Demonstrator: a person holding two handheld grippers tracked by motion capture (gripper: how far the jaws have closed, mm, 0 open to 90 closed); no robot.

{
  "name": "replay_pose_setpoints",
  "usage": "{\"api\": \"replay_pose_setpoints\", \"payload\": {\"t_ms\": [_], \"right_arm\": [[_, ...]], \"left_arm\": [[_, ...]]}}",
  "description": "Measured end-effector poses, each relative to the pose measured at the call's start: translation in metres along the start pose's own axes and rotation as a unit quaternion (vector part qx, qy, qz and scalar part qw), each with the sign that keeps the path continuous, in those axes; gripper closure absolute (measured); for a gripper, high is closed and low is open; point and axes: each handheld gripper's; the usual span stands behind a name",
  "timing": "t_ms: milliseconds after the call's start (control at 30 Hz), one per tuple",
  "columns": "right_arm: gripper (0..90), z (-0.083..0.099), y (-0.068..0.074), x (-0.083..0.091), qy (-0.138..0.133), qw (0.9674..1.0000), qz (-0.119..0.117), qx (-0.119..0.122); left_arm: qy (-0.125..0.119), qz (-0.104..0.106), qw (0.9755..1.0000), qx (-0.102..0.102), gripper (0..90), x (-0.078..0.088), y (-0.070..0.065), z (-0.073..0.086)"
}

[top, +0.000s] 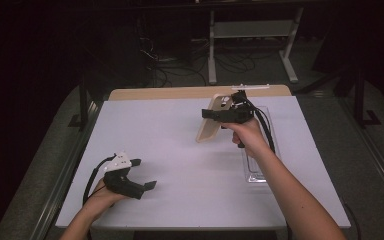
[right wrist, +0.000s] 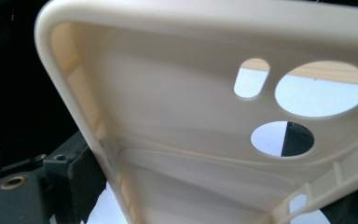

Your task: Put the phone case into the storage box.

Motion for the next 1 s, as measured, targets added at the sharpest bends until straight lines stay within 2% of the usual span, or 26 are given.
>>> {"api": "replay_pose_setpoints", "payload": {"t_ms": [367, 467, 600, 633, 667, 700, 1000], "right_arm": [[10.1, -0.019, -0.006, 0.017, -0.016, 0.9997, 0.017, -0.006], [10.1, -0.024, -0.009, 0.022, -0.023, 0.9995, 0.022, -0.007], [10.2, -0.031, -0.012, 0.029, -0.025, 0.9990, 0.035, -0.009], [10.2, -0.033, -0.012, 0.031, -0.027, 0.9990, 0.036, -0.010], [10.2, -0.035, -0.013, 0.033, -0.027, 0.9988, 0.040, -0.010], [10.2, -0.036, -0.014, 0.035, -0.030, 0.9987, 0.041, -0.010], [10.3, -0.052, -0.023, 0.051, -0.040, 0.9968, 0.068, -0.014]], "left_arm": [[0.008, -0.001, 1.0000, -0.004, 0.0, 0.000, 0.001, 0.000], [0.002, -0.003, 1.0000, -0.004, 0.0, 0.000, 0.002, 0.001], [0.000, -0.007, 1.0000, 0.000, 0.0, 0.002, 0.003, 0.001], [-0.011, -0.008, 0.9998, 0.017, 0.0, 0.000, 0.001, 0.000], [0.001, -0.006, 1.0000, 0.001, 0.0, 0.001, 0.003, 0.001], [-0.003, -0.007, 0.9999, 0.008, 0.0, 0.001, 0.002, 0.001], [0.001, -0.008, 1.0000, 0.005, 0.0, 0.001, 0.002, 0.001]]}}
Point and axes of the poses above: each handheld gripper's, and its own axes: x roughly backward along the jaws, z roughly out of its underside, y roughly to its left, and after that the axes turned 14 degrees about -x, right-handed
